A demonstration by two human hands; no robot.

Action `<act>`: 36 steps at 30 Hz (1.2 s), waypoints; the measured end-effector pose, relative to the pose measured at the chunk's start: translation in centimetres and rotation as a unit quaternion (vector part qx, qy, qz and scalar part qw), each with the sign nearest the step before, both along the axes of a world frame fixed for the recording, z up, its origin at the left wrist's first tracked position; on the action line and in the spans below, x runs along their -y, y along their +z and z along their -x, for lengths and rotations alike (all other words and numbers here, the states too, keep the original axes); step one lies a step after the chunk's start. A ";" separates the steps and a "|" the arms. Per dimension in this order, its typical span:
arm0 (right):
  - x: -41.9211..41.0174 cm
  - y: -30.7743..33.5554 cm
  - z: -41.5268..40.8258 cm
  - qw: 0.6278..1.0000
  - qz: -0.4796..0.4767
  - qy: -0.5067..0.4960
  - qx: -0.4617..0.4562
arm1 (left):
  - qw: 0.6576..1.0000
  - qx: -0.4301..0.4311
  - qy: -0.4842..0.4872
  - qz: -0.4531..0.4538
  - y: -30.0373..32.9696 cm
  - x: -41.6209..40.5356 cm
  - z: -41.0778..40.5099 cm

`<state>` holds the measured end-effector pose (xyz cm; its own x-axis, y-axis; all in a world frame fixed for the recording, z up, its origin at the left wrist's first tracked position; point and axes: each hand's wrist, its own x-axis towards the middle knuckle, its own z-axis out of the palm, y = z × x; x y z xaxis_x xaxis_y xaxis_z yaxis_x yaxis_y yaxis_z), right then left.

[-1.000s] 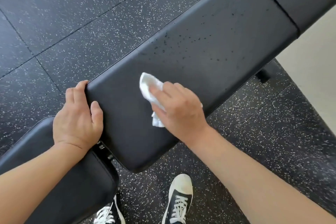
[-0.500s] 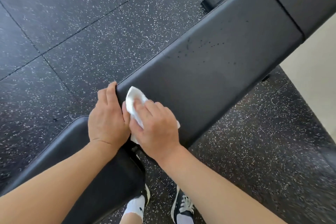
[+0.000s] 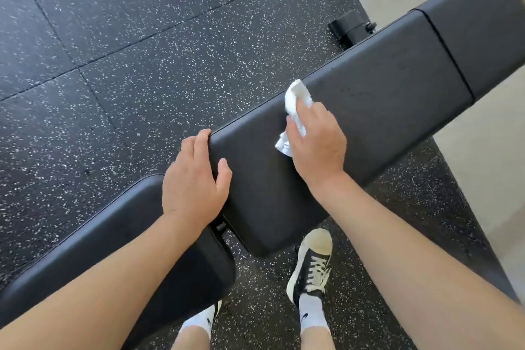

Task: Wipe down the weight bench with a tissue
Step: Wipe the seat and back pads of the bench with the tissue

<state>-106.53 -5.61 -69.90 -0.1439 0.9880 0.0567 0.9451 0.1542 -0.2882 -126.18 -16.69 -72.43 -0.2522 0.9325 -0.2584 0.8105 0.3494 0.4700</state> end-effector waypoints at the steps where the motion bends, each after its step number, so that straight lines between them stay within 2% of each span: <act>1: 0.5 -0.3 2.4 1.000 -0.004 0.025 -0.009 | 1.000 0.004 0.005 -0.006 -0.1 0.0 0.1; 6: 2.4 -0.5 10.0 0.983 -0.015 0.182 -0.033 | 0.997 0.051 0.031 -0.044 -0.5 0.1 0.4; 8: 1.7 -0.2 9.2 0.970 -0.018 0.238 -0.036 | 0.998 0.044 0.033 -0.043 -0.4 0.1 0.1; 10: -0.2 0.1 6.2 0.958 -0.022 0.286 0.015 | 0.999 0.016 0.025 -0.027 -0.2 -0.1 -0.4; 12: -3.6 0.2 2.0 0.968 -0.030 0.243 0.051 | 1.000 -0.010 0.021 -0.003 0.1 -0.4 -0.6; 15: -8.8 0.5 -4.9 0.994 -0.007 0.101 0.038 | 0.999 -0.035 0.017 0.020 0.9 -1.1 -1.1; 19: -9.1 0.6 -5.0 0.998 0.016 0.061 0.030 | 0.998 -0.059 0.008 0.023 1.3 -3.2 -3.1; 22: -4.5 0.4 -1.0 0.987 0.000 0.145 0.067 | 0.996 -0.091 0.019 0.018 1.2 -5.6 -5.1; 26: 0.7 -0.2 0.4 0.971 0.021 0.230 -0.055 | 0.995 -0.094 0.030 0.002 0.9 -6.9 -5.7; 30: -1.9 -0.7 -4.8 0.959 -0.048 0.281 0.000 | 0.990 -0.126 0.060 0.012 0.6 -6.7 -6.5; 32: -4.8 -1.3 -9.4 0.975 -0.095 0.201 0.027 | 0.988 -0.150 0.042 0.021 0.7 -7.1 -7.6; 34: -7.3 -1.1 -13.9 0.993 -0.079 0.087 0.011 | 0.988 -0.153 -0.007 0.022 0.8 -8.1 -8.6; 36: -7.6 -1.0 -16.3 0.998 -0.051 0.033 0.001 | 0.989 -0.145 -0.032 0.014 0.7 -9.8 -9.3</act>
<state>-90.21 1.96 -70.91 -0.2081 0.9656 0.1558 0.9325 0.2439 -0.2665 -116.84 -6.86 -71.70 -0.2603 0.9425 -0.2095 0.9308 0.3026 0.2051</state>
